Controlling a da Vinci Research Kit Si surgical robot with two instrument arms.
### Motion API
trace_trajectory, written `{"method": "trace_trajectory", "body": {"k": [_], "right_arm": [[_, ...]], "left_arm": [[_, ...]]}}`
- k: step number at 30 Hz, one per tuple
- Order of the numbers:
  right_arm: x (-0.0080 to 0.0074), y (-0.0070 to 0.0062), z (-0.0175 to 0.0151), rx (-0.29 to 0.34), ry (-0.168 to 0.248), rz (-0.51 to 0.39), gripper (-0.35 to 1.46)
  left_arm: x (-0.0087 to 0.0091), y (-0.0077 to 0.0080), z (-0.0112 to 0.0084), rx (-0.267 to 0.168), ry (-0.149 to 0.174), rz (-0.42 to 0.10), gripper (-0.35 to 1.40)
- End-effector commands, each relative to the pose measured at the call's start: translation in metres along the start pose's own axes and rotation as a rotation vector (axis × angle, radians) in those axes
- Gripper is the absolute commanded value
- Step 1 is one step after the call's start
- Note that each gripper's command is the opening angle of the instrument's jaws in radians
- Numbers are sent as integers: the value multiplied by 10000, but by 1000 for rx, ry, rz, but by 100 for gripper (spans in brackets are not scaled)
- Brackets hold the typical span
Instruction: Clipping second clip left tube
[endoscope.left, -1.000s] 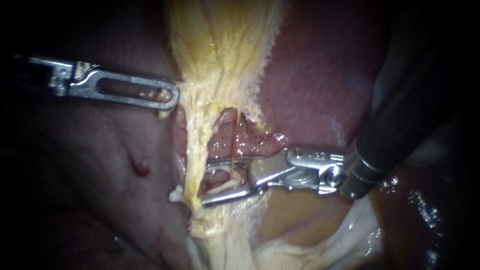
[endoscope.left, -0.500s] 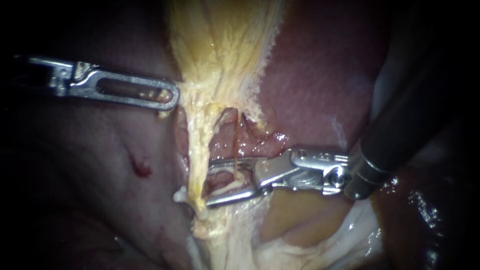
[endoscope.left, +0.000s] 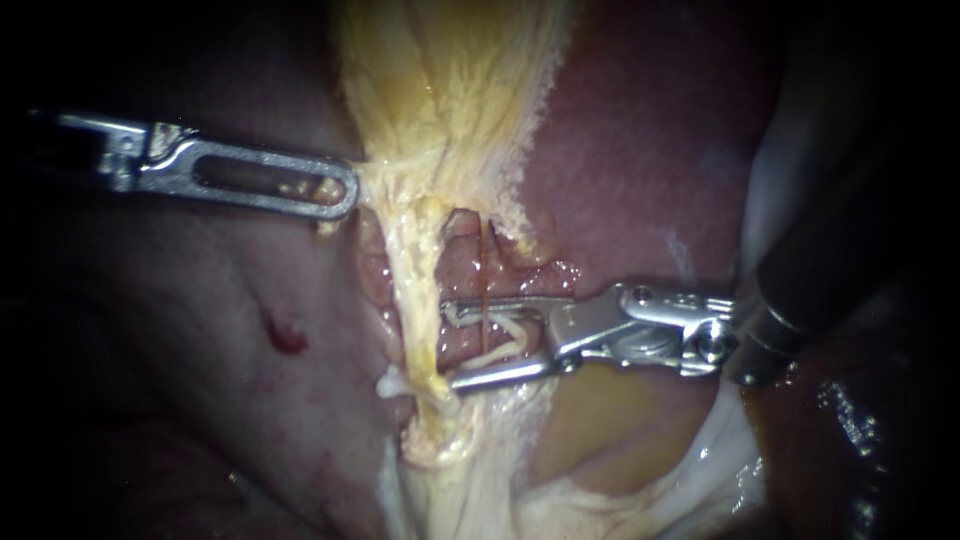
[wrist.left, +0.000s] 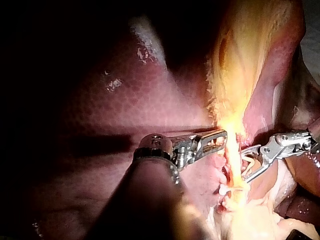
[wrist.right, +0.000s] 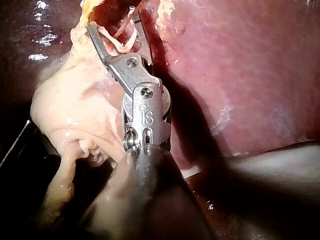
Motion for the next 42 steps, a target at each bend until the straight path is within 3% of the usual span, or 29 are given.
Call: {"method": "trace_trajectory", "body": {"k": [1,20,42], "right_arm": [[1,0,-2,0,0,1,50],[10,-10,-35,-10,-3,13,50],[24,-37,-21,0,0,8,50]], "left_arm": [[0,0,0,0,0,0,-35],[0,0,0,0,0,0,-35],[0,0,0,0,0,0,-35]]}}
